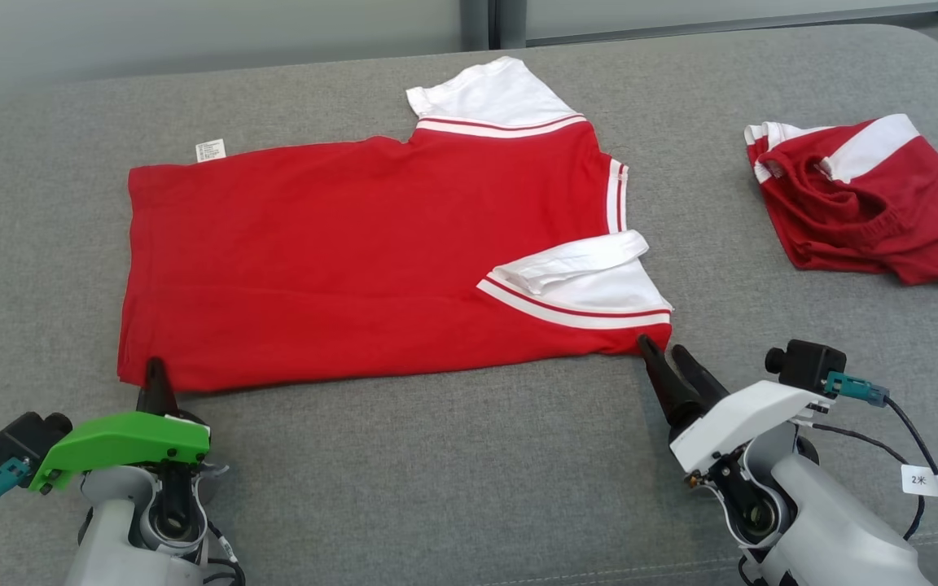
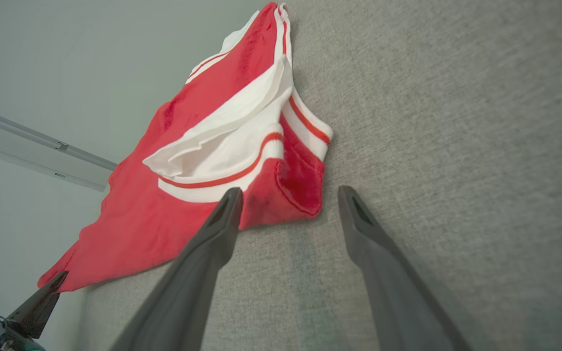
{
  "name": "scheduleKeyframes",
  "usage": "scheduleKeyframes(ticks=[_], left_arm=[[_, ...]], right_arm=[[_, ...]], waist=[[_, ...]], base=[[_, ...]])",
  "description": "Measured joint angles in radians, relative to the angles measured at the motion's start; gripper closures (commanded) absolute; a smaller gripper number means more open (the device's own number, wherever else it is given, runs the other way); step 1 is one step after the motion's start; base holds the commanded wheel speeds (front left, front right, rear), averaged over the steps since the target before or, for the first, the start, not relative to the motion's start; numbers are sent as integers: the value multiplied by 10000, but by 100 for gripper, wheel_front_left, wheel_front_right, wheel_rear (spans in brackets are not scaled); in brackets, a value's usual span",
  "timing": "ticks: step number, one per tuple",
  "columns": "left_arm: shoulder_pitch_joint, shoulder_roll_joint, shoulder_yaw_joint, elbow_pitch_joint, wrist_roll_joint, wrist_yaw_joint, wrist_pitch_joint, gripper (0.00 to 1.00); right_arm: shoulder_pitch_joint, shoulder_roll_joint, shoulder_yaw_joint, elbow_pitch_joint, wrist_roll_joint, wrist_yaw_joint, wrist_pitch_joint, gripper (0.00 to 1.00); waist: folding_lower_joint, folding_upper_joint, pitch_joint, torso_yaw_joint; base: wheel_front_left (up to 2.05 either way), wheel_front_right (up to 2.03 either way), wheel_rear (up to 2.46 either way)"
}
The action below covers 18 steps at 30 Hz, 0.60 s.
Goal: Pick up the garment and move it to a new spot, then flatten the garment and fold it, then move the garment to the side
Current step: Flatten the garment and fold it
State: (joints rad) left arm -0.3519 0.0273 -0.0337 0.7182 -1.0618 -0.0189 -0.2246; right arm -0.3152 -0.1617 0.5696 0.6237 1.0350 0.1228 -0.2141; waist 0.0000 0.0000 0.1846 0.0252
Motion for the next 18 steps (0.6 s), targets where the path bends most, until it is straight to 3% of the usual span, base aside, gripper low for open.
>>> scheduleKeyframes(ticks=[5,6,9,11,12,18], left_arm=[[29,-27,-121,-84,0,-86,-52,100],[30,-29,-159,-102,0,-86,-52,100],[36,-36,-209,-159,0,-88,-65,100],[40,-36,-267,-167,0,-88,-65,100],[43,-36,-282,-171,0,-88,-65,100],[150,-36,-357,-213,-88,-90,-79,100]], right_arm=[[-12,125,13,301,245,2,140,3],[-30,148,6,353,301,2,140,49],[-134,180,59,481,293,0,184,75],[-222,217,92,523,293,0,215,87],[-259,242,123,525,295,0,215,100],[-320,295,176,522,408,0,217,100]], waist=[[0,0,-68,250],[0,0,-81,281],[0,0,-109,333],[0,0,-120,350],[0,0,-127,356],[0,0,-164,356]], base=[[0,0,0],[0,0,0],[0,0,0],[0,0,0],[0,0,0],[0,0,0]])
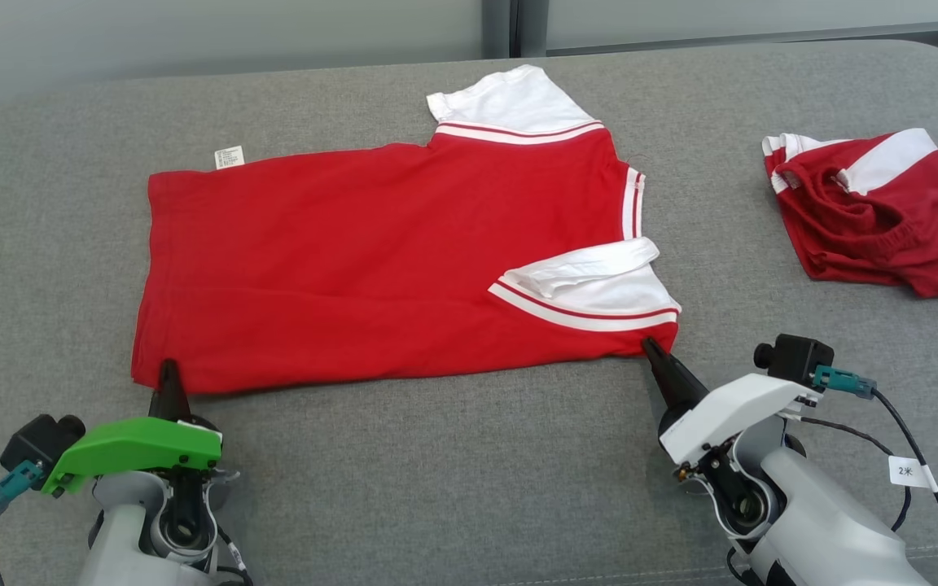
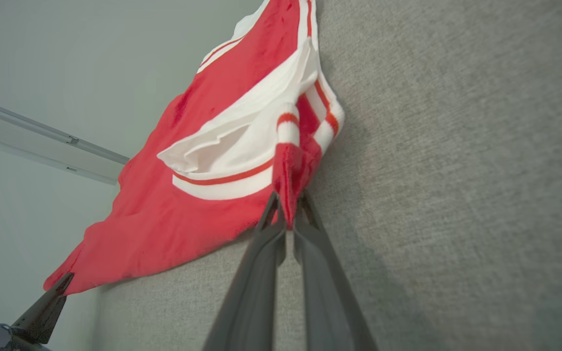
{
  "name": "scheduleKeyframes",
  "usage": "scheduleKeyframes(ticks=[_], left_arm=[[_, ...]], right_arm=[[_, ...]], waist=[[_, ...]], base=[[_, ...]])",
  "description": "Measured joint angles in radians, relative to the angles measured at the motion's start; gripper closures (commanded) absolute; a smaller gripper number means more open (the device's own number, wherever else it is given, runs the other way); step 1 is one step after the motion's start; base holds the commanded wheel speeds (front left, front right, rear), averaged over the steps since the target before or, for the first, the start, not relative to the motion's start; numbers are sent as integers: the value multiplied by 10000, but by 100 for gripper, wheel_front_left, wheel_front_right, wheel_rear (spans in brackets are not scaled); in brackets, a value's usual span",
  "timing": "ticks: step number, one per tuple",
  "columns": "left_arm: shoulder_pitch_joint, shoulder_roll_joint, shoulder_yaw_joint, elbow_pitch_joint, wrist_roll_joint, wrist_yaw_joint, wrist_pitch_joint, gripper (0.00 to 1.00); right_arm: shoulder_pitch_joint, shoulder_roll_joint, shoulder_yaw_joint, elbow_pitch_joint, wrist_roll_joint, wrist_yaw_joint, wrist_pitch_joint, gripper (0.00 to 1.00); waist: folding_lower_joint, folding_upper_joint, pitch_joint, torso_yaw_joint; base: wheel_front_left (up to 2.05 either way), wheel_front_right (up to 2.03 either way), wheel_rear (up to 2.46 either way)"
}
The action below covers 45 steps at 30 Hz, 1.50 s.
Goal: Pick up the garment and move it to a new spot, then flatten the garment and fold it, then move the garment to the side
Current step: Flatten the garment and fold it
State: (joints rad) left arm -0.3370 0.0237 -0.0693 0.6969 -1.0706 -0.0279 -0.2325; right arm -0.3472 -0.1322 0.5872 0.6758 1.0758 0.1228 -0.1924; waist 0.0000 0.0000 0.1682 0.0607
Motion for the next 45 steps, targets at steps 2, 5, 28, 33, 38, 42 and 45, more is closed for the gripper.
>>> scheduleKeyframes(ticks=[2,5,28,33,38,42,45], left_arm=[[105,0,-25,-2,-23,0,-63,100],[161,0,-44,-4,-167,0,-63,100],[1873,4,192,-1340,-222,-245,-161,100],[2713,25,27,-1852,-79,-130,-163,100],[3313,33,-222,-2339,-52,23,-163,100],[3677,42,-257,-2552,-50,226,-163,100],[3900,52,-293,-2826,-50,372,-163,100]], right_arm=[[-34,-10,-4,-4,69,0,-2,100],[-59,-54,2,-13,94,0,-6,100],[1288,-1243,244,-2454,477,2,-272,100],[2079,-1668,414,-2953,573,2,-134,100],[2945,-1965,405,-3331,861,2,2,100],[3180,-2067,460,-3555,911,2,102,100],[3253,-2215,504,-3699,909,-4,180,100]], waist=[[0,0,-13,-18],[0,0,-31,-59],[0,0,-961,-632],[0,0,-1228,-816],[0,1,-1311,-857],[0,0,-1313,-840],[0,0,-1316,-805]], base=[[0,0,0],[0,0,0],[0,0,0],[0,0,0],[0,0,0],[0,0,0],[0,0,0]])
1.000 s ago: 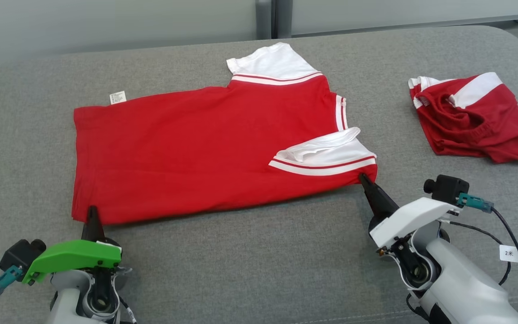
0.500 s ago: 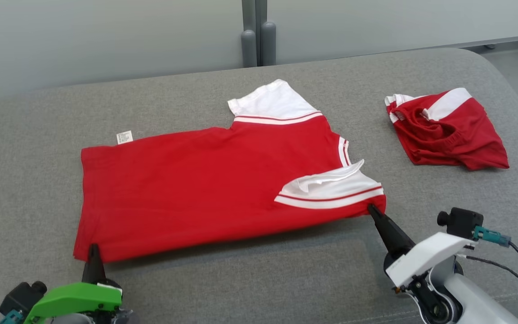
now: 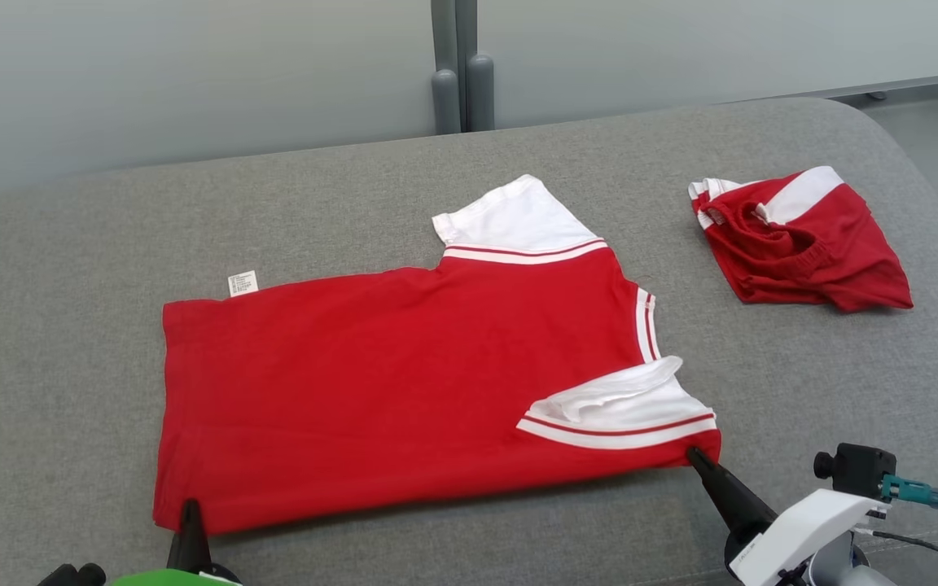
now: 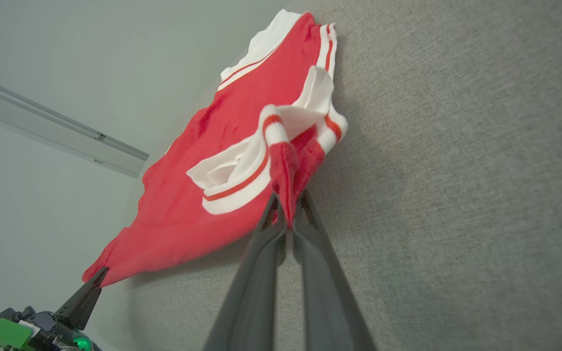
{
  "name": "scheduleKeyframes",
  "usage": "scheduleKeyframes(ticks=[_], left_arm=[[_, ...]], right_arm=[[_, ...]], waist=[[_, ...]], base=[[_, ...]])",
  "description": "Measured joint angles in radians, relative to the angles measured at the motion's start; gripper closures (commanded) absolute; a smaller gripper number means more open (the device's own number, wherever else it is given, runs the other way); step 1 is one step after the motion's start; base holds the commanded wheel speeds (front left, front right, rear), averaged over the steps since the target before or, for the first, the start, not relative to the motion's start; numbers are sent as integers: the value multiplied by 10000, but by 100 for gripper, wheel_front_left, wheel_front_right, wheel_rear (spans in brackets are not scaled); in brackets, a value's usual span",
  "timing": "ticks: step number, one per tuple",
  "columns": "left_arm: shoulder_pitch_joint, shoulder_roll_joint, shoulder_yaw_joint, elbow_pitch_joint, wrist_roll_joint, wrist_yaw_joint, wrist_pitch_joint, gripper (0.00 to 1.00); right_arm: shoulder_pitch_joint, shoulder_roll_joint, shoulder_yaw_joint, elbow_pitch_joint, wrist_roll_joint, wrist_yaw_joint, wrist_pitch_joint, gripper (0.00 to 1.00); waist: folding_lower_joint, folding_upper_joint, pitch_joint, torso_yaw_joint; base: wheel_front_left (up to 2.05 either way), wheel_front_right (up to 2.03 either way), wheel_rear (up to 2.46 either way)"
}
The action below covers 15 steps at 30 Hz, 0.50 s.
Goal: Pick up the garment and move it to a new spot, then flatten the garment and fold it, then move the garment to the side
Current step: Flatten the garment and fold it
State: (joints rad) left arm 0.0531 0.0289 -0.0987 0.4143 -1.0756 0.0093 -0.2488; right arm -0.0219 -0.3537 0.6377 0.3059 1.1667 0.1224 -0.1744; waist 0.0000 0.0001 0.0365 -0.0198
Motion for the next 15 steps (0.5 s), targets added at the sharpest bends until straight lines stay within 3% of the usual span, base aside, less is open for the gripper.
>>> scheduleKeyframes(ticks=[14,15], left_arm=[[777,63,-489,-662,230,631,-2,100],[788,65,-525,-660,247,677,0,89]], right_arm=[[548,-245,297,-73,-58,-401,437,100],[547,-215,284,-21,-58,-477,447,87]], waist=[[0,0,8,200],[0,0,5,200]], base=[[0,0,0],[0,0,0]])
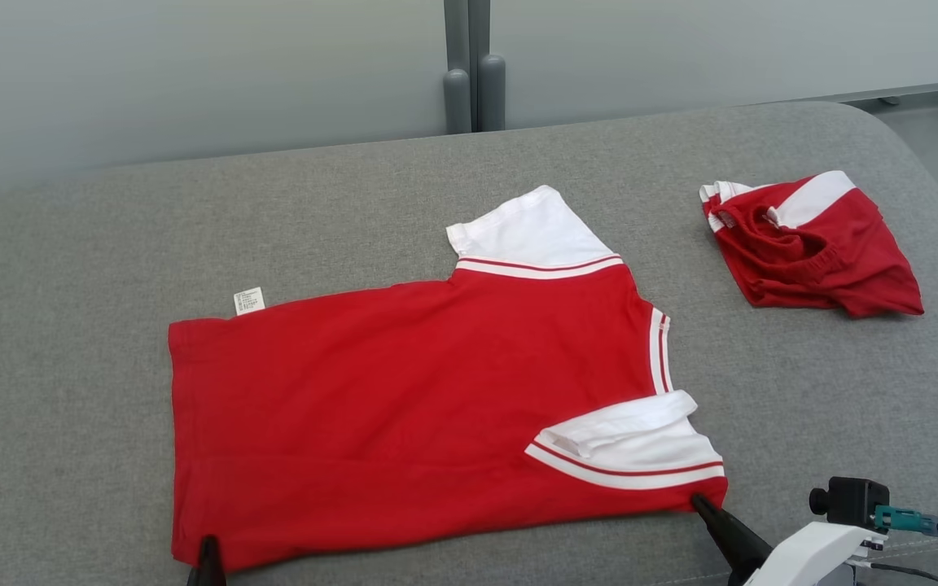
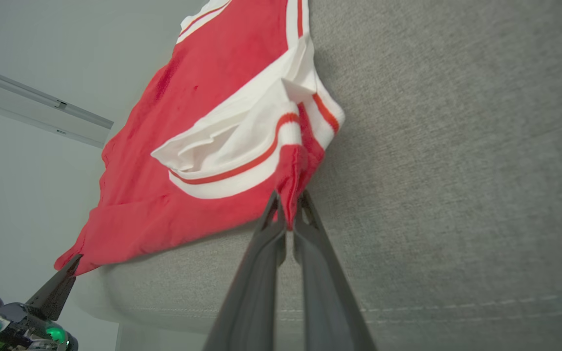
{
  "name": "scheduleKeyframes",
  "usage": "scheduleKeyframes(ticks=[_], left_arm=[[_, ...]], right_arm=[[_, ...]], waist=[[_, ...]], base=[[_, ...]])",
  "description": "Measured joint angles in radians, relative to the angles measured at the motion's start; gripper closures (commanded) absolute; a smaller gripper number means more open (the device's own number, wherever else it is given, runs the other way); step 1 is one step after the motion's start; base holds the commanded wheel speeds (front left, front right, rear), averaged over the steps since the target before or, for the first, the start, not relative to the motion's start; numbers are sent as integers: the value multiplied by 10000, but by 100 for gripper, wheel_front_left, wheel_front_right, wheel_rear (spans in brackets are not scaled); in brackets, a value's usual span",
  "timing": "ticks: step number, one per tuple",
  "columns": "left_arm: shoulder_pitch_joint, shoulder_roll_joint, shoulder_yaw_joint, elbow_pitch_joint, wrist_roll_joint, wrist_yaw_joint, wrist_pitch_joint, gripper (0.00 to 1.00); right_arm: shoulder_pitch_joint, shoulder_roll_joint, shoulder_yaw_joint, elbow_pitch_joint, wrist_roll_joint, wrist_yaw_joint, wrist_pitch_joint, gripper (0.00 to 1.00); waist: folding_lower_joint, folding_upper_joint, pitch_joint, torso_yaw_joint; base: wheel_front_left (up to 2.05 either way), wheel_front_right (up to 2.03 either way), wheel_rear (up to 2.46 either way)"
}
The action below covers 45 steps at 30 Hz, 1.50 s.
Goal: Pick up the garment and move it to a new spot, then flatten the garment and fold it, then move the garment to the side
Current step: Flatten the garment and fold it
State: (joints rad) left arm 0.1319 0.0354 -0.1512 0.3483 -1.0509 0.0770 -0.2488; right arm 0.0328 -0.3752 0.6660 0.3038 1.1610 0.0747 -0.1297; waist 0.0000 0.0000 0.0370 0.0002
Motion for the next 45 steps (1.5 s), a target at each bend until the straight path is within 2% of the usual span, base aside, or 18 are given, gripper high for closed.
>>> scheduleKeyframes(ticks=[1,2,3,4,13,16,24,34,40,45], left_arm=[[20,4,-36,12,79,42,0,66],[41,13,-84,12,169,61,2,38],[81,15,-105,8,169,107,6,10],[121,15,-111,10,169,119,15,0],[674,113,232,-8,153,299,105,0],[775,240,366,-71,169,303,104,0],[629,736,274,-813,930,382,90,0],[-1468,1557,-552,-1384,2416,393,617,0],[-2706,2021,-773,-1089,2917,410,1413,0],[-3722,2071,-821,-508,3083,426,2192,0]], right_arm=[[-3,19,6,59,-2,-63,0,71],[-4,27,17,113,-2,-81,2,57],[-3,42,17,150,-2,-119,2,33],[-2,65,17,180,-2,-140,2,0],[134,25,67,326,-29,-345,31,0],[240,-100,-31,357,-29,-506,29,0],[-298,-826,-537,-88,-577,-757,-207,0],[-2285,-1636,-491,-635,-1687,-1118,215,0],[-3573,-1666,-140,-1101,-2301,-1116,786,0],[-4265,-1672,40,-1312,-2510,-1103,1246,0]], waist=[[0,0,-12,0],[0,0,-36,0],[0,0,-60,4],[0,0,-84,10],[0,0,-148,21],[0,0,-160,15],[0,0,-203,-36],[0,0,172,27],[0,0,648,66],[0,0,1144,26]], base=[[0,0,0],[0,0,0],[0,0,0],[0,0,0],[0,0,0],[0,0,0],[0,0,0],[0,0,0],[0,0,0],[0,0,0]])
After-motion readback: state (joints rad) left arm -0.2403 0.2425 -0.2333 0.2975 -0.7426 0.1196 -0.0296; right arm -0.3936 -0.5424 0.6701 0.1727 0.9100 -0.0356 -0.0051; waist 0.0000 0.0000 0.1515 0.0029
